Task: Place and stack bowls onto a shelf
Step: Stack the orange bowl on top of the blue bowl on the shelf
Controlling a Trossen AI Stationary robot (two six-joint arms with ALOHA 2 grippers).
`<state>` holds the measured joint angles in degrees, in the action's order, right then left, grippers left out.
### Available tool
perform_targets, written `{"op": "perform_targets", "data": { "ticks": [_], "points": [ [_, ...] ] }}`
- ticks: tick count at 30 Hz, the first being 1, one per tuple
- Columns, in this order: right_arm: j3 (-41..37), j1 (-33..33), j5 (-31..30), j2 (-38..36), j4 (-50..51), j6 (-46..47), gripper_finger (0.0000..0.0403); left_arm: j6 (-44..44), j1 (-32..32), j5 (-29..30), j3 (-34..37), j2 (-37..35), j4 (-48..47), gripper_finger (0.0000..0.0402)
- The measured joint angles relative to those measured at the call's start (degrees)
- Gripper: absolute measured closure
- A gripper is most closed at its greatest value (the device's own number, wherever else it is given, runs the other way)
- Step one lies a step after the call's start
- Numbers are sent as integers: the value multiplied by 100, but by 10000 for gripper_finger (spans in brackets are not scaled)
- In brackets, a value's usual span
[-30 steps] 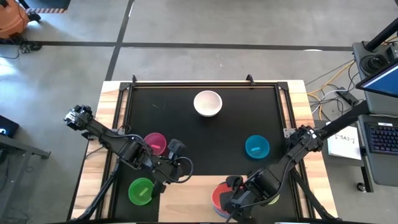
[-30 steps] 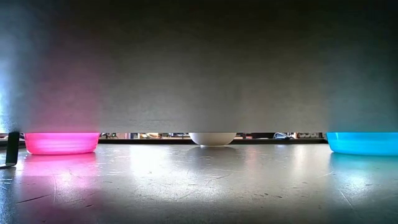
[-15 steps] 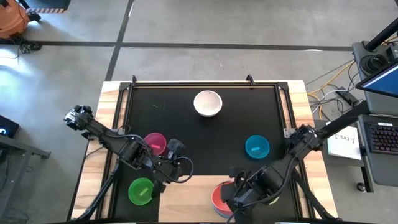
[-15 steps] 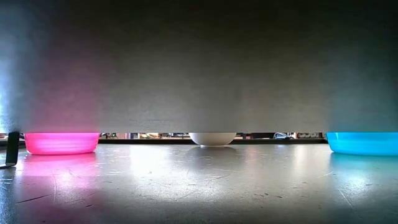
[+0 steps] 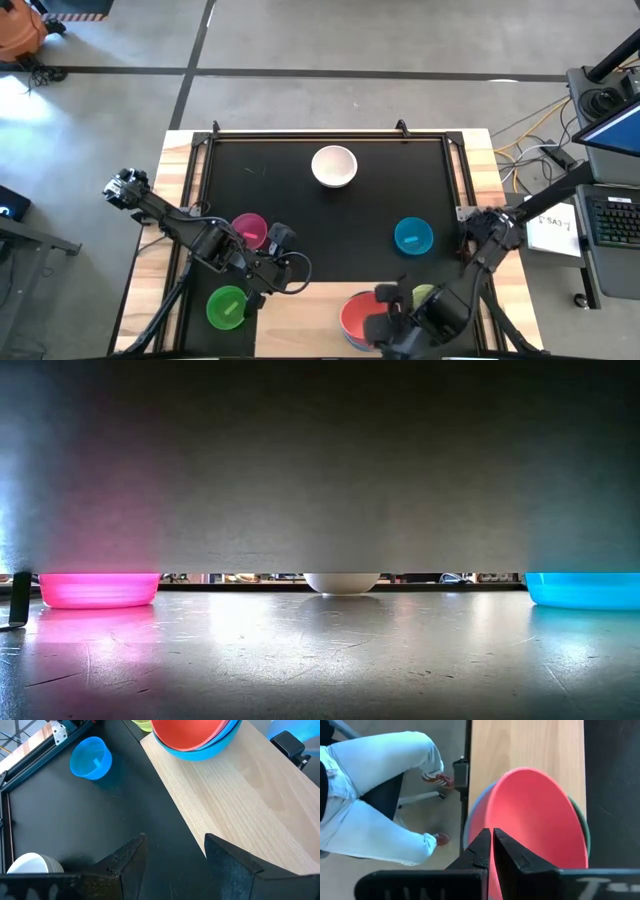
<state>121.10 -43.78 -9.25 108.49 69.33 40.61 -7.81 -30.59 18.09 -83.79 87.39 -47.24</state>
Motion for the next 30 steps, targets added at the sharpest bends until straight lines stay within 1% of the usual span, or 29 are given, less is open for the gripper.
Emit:
{"op": "perform_targets", "data": {
  "ticks": [8,18,26,30],
  "points": [
    [-322,-251,-280,2,-454,-3,394,7,0,1,0,0,5,219],
    [-935,-247,-287,7,-597,35,394,87,0,0,0,0,4,219],
    [-807,-248,-143,7,-772,33,394,90,0,0,0,0,7,219],
    [-897,-248,-125,7,-717,18,394,109,0,0,0,0,8,219]
  ]
}}
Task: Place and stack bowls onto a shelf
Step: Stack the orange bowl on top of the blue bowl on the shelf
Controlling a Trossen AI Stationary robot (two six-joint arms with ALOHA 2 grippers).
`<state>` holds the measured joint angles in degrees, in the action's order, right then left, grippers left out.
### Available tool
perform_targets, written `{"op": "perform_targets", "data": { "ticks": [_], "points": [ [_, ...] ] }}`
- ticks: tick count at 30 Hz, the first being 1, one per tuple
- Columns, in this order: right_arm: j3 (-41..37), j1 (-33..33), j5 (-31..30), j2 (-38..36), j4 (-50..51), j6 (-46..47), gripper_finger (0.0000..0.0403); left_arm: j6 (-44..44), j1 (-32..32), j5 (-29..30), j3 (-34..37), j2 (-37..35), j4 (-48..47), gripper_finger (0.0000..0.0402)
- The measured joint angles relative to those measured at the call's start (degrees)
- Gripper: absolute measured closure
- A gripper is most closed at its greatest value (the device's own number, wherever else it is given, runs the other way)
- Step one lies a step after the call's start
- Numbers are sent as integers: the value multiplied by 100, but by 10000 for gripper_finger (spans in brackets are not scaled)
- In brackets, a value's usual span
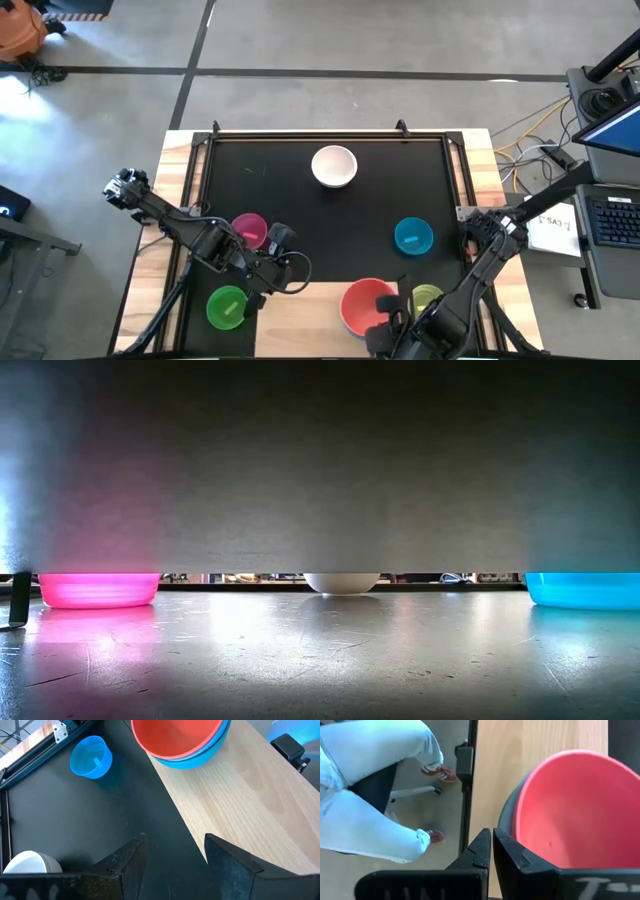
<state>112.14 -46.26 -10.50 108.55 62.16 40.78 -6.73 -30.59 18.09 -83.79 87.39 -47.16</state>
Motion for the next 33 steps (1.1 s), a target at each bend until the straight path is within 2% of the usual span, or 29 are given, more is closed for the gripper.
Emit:
{"op": "perform_targets", "data": {
  "ticks": [11,17,23,28,33],
  "points": [
    [-521,0,213,7,6,320,394,25,0,0,0,0,1,219],
    [-140,-11,596,7,11,352,394,86,0,0,0,0,3,219],
    [478,-31,-95,-1,493,-31,394,128,0,0,0,0,2,219],
    [321,-17,-159,13,937,-77,394,149,0,0,0,0,-4,219],
    [60,-9,-149,35,954,4,394,147,0,0,0,0,-11,219]
  ]
}}
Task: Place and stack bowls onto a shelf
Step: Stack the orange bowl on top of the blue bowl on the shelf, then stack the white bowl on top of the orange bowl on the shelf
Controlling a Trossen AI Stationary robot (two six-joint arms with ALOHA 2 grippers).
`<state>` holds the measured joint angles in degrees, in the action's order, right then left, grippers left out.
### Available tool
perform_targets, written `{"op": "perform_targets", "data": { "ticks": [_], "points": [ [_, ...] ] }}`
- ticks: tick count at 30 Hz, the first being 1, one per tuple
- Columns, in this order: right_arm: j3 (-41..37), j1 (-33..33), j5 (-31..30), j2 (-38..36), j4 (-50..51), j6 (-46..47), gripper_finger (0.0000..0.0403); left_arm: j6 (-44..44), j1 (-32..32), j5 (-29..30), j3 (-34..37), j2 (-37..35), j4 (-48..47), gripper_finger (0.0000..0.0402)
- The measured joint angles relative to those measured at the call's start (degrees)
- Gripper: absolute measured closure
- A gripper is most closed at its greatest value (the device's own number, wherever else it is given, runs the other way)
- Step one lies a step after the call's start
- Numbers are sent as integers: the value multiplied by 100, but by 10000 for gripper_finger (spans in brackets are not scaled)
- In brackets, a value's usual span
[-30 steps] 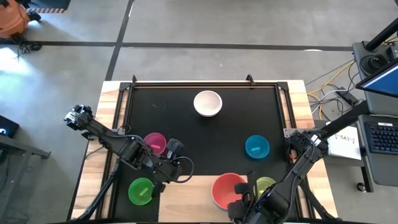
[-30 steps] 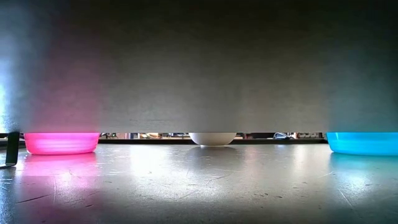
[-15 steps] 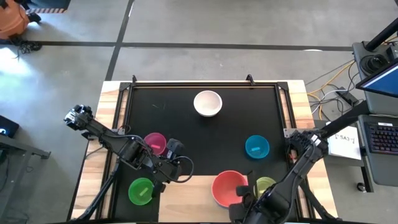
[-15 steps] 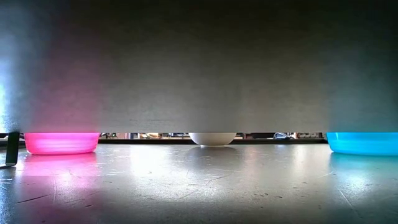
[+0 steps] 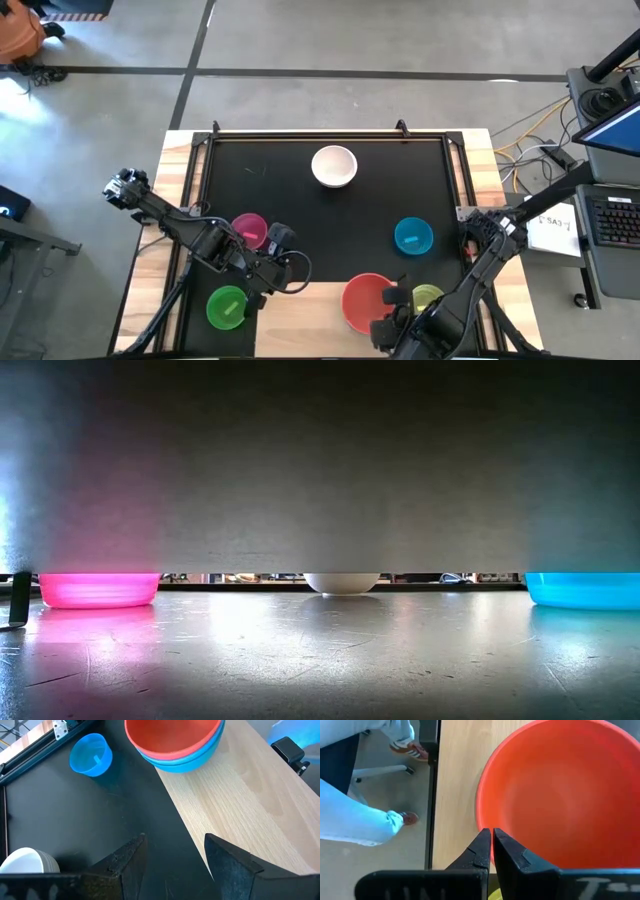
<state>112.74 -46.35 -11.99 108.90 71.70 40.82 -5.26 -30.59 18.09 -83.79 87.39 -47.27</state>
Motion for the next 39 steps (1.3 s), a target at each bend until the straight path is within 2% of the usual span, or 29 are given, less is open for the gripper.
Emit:
{"op": "perform_targets", "data": {
  "ticks": [10,16,28,34,39],
  "points": [
    [83,-2,-11,-12,-18,-6,394,0,0,-1,0,0,14,219],
    [217,153,-571,-35,190,-337,394,267,27,0,0,0,118,219],
    [763,1244,-595,-130,1390,-919,394,1661,268,238,0,0,-186,219],
    [785,1929,-450,-246,1549,-1785,393,2176,269,276,0,0,-459,219],
    [744,2626,-403,-247,1676,-2535,385,2651,267,571,0,-2,-961,219]
  ]
}}
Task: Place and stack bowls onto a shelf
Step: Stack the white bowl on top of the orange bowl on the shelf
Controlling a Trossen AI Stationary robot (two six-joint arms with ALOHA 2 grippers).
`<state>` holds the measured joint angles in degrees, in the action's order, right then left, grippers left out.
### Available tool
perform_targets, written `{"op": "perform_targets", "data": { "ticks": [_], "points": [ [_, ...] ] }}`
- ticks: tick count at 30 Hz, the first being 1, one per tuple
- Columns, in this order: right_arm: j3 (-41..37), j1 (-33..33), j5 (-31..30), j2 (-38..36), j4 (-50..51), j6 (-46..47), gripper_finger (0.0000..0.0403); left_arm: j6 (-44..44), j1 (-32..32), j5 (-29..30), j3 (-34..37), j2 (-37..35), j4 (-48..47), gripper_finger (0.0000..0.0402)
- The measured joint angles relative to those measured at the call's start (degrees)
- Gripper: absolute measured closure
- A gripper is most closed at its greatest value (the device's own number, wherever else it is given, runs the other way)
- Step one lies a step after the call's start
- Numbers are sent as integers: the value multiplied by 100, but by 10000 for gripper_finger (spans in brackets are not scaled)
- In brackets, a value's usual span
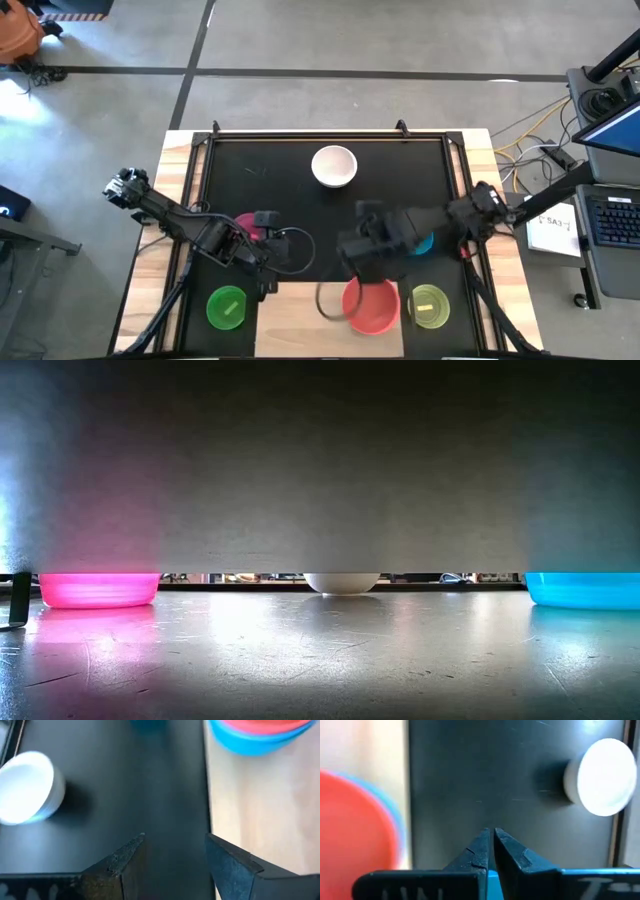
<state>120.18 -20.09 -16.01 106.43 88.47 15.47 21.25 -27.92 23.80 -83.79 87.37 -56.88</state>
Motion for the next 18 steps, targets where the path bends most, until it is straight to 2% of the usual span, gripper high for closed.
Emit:
{"op": "perform_targets", "data": {
  "ticks": [3,6,8,11,14,18],
  "points": [
    [-53,396,-60,3,8,-415,366,481,2,241,0,-3,-400,219],
    [-67,783,-373,7,23,-681,349,936,-16,332,0,-7,-803,219],
    [-77,1053,-276,7,39,-821,348,1219,-52,338,0,-7,-1001,219],
    [-144,1401,82,7,0,-993,364,1622,-155,338,0,-9,-1228,219],
    [-260,1624,137,9,-189,-1120,386,2015,-313,380,0,-9,-1492,219],
    [-359,1916,307,11,-355,-1361,387,2774,-606,674,0,-10,-2081,219]
  ]
}}
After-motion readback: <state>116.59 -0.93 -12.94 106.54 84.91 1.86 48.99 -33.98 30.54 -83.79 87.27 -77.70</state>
